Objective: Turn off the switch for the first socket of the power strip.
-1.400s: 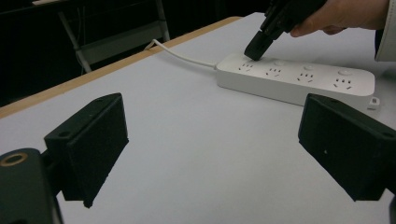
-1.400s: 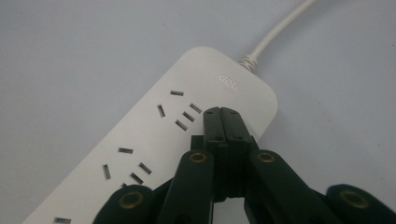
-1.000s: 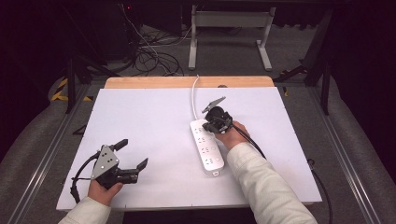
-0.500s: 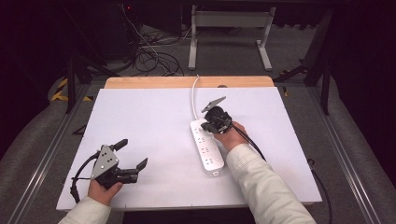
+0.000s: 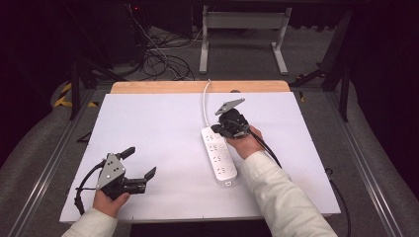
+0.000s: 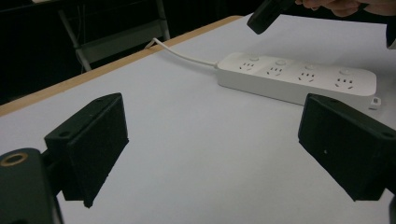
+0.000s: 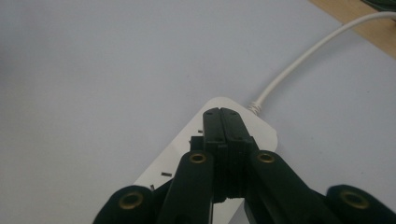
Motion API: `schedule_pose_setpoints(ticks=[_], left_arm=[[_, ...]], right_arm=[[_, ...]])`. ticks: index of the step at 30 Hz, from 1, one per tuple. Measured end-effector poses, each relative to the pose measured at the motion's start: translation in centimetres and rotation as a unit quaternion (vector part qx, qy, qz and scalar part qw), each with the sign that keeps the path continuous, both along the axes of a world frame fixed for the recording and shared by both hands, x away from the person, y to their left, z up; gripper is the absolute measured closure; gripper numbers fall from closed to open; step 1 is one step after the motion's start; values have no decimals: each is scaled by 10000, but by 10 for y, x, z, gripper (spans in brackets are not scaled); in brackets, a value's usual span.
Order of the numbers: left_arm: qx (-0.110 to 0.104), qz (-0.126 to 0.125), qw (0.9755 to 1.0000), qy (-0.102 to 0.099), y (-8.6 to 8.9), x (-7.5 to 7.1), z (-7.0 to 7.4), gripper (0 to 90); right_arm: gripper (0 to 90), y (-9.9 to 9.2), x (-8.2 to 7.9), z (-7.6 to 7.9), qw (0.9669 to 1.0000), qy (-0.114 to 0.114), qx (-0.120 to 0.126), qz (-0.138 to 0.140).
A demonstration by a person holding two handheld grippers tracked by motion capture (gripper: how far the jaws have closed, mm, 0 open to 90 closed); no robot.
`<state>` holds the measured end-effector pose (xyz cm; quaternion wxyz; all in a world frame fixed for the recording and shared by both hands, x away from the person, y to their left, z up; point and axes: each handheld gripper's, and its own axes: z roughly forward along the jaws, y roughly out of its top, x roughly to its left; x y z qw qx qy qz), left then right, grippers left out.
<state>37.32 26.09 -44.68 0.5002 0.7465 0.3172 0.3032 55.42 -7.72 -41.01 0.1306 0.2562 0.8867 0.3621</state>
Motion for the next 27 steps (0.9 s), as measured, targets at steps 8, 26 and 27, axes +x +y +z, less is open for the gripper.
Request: schedule_pose_setpoints(ticks=[8, 26, 27], left_arm=[[-5, 9, 10000, -3, 0, 0, 0, 85], [-29, 38, 10000, 12, 0, -1, 0, 85], [-34, 35, 10000, 14, 0, -1, 0, 85]], right_arm=[[900, -6, -6, 9, 9999, -84, 129, 63], [863, -14, -19, 25, 9991, -289, 305, 79], [846, -16, -21, 27, 9989, -303, 335, 92]])
